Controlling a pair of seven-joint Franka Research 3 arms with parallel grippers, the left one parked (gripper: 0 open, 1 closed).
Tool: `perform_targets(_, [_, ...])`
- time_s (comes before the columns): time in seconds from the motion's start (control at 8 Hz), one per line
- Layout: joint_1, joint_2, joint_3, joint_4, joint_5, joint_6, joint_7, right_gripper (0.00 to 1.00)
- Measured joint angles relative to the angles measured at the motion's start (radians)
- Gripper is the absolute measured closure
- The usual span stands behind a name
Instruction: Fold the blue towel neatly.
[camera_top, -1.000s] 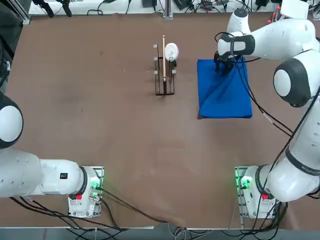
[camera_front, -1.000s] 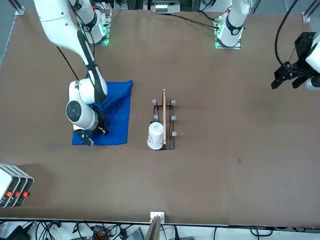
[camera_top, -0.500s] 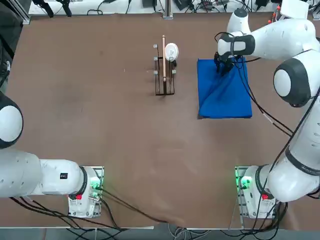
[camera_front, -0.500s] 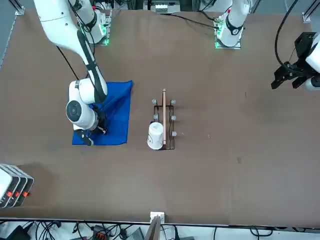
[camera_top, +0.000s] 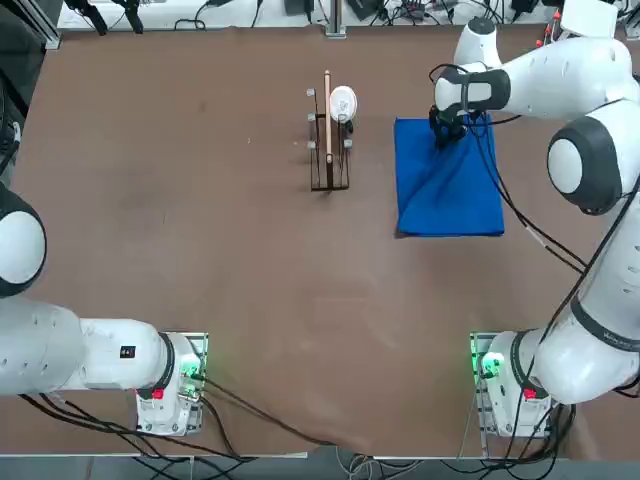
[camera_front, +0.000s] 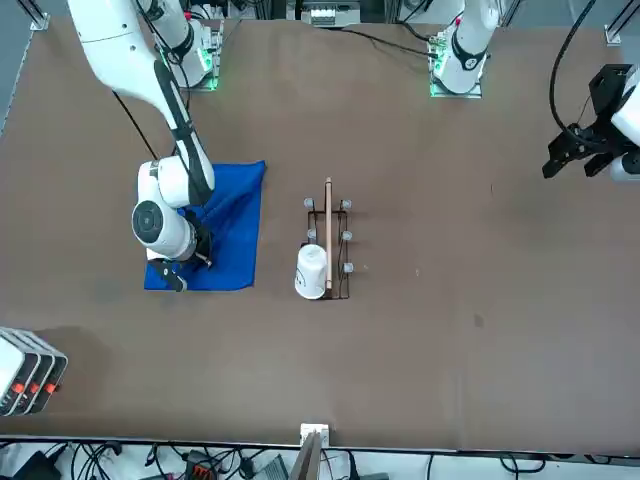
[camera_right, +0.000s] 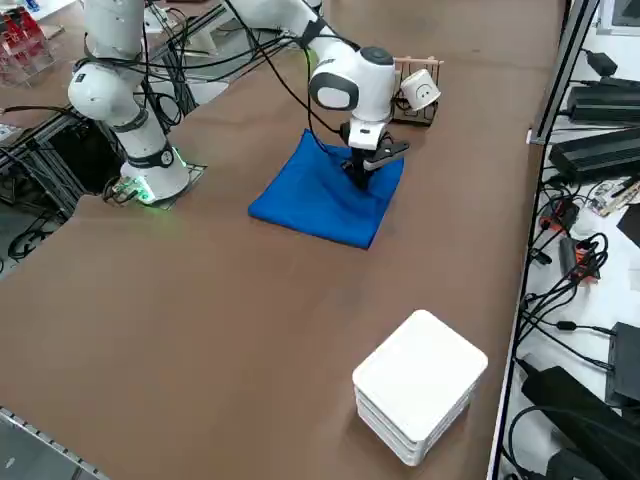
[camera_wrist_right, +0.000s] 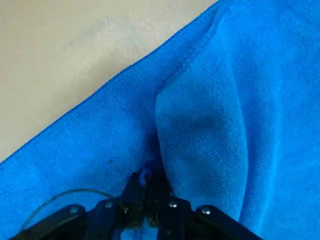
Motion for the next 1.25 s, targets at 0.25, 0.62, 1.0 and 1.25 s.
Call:
perform_targets(0.25, [0.000, -0.001, 0.000, -0.001, 0.000, 0.000, 0.000, 0.97])
perform_targets(0.62, [0.002, -0.012, 0.001, 0.004, 0.000, 0.010, 0.000, 0.97])
perform_targets(1.0, [0.005, -0.040, 0.010, 0.031, 0.000, 0.016, 0.000, 0.97])
perform_targets(1.25, [0.008, -0.041, 0.017, 0.065, 0.001, 0.018, 0.019, 0.97])
